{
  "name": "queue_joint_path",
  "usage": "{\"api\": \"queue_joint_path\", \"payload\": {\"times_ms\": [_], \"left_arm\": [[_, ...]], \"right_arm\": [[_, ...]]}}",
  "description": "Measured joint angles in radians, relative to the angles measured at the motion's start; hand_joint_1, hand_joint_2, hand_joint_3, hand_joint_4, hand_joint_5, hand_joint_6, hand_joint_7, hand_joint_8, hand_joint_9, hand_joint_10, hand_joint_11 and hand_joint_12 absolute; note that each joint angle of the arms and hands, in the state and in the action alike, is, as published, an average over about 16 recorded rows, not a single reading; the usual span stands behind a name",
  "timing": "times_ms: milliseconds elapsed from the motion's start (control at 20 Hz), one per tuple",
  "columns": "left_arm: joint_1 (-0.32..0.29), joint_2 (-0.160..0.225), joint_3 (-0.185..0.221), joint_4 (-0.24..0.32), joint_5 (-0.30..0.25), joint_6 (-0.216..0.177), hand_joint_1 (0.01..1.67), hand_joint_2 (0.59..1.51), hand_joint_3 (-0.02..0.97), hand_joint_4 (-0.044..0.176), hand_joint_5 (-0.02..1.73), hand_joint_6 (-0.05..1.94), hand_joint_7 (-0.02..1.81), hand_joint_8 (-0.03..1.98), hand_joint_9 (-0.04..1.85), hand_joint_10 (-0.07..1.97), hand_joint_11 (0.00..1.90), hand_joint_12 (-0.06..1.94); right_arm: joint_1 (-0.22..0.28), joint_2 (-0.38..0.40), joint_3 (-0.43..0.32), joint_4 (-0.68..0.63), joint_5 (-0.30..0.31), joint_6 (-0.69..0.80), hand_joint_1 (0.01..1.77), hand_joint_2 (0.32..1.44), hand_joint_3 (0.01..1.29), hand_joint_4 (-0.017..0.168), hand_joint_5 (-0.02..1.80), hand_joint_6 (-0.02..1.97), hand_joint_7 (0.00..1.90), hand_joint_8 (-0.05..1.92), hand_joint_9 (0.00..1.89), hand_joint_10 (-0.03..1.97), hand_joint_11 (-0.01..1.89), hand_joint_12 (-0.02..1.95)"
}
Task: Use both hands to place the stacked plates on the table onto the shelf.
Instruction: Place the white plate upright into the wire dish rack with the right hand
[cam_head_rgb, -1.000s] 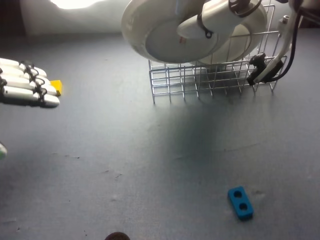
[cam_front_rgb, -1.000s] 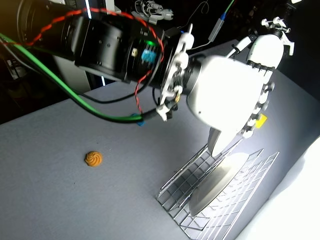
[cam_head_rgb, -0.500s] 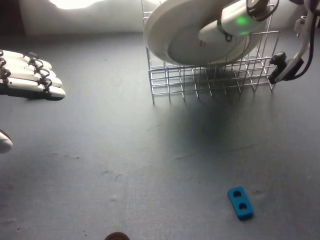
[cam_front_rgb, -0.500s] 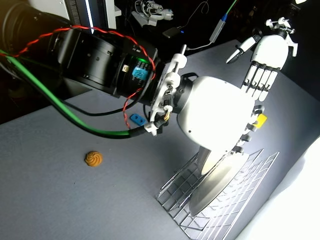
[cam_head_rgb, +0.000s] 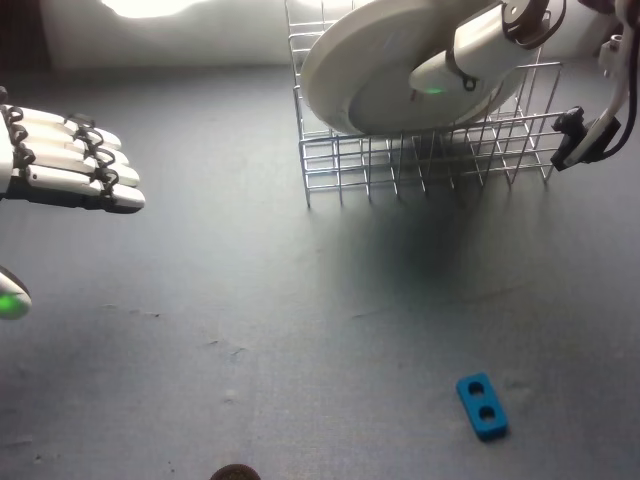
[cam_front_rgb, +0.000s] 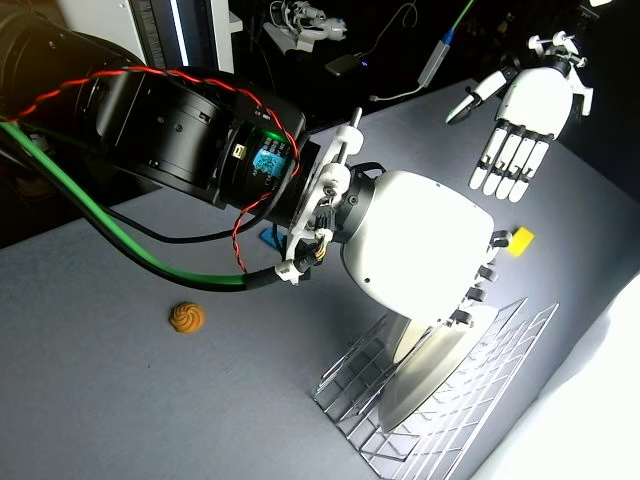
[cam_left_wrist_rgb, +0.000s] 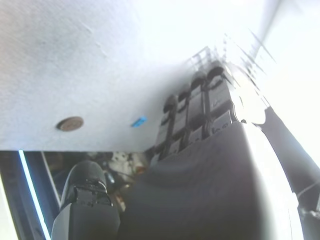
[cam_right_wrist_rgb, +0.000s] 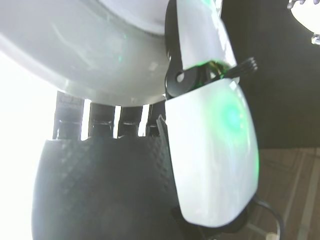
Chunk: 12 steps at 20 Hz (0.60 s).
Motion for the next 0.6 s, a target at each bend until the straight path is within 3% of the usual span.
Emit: {"api": "queue_joint_path", "payload": {"times_ms": [600], "left_arm": [[-0.007, 0.0, -0.014, 0.018, -0.001, 0.0, 0.02, 1.115, 0.021, -0.002, 0.02, 0.01, 0.02, 0.01, 0.02, 0.01, 0.01, 0.01]], "right_arm": [[-0.025, -0.043, 0.052, -0.042, -0.01, 0.004, 1.37, 0.96, 0.02, -0.008, 1.0, 0.83, 1.13, 0.64, 1.0, 0.95, 0.81, 1.1]]}}
